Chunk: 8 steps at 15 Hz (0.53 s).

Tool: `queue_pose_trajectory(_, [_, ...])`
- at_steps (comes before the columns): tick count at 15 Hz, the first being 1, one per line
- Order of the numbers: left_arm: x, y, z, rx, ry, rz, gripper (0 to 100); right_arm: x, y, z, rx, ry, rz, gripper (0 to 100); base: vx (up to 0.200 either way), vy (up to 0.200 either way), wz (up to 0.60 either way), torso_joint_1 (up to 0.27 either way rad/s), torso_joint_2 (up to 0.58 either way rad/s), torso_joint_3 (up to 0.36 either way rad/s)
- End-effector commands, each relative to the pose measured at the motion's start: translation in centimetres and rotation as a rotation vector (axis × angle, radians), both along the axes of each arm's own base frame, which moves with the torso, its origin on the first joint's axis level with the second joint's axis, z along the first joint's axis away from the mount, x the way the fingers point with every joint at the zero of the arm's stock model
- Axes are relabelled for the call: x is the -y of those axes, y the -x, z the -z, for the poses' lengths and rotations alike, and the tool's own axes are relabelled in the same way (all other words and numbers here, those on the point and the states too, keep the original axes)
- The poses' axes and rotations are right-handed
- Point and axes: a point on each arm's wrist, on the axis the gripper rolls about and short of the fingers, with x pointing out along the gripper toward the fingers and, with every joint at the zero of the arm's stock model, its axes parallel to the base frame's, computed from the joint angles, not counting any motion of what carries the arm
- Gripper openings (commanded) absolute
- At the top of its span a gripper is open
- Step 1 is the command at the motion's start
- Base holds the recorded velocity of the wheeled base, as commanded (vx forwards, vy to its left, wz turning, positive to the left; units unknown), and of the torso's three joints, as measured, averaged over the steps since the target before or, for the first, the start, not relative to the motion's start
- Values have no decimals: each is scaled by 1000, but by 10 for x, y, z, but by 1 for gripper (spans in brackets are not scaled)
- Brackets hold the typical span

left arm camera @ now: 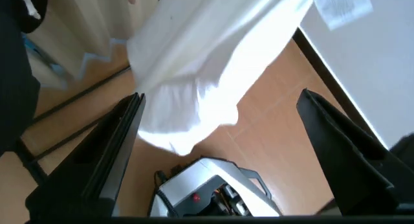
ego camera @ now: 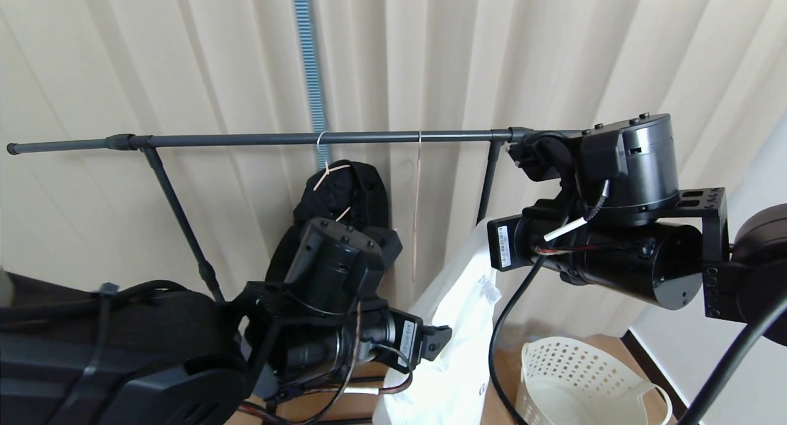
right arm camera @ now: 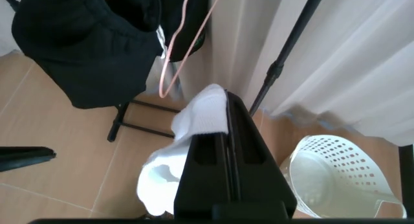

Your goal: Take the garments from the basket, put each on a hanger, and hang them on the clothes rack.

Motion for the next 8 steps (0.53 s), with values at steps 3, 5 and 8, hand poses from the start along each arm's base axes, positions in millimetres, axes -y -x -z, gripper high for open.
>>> queue_pose_trajectory(3, [31,-31,25,18,-58,-109,100,3,19,-14,30,-26,-33,0,0,0,0,0,0,0])
queue_pose_trajectory(5, [34,-37,36,37,-106,-175,100,7,23,-16,34,-27,-34,0,0,0,0,0,0,0])
queue_pose_trajectory(8, [29,-35,41,39,-138,-204,100,9,26,-16,35,-25,-33,0,0,0,0,0,0,0])
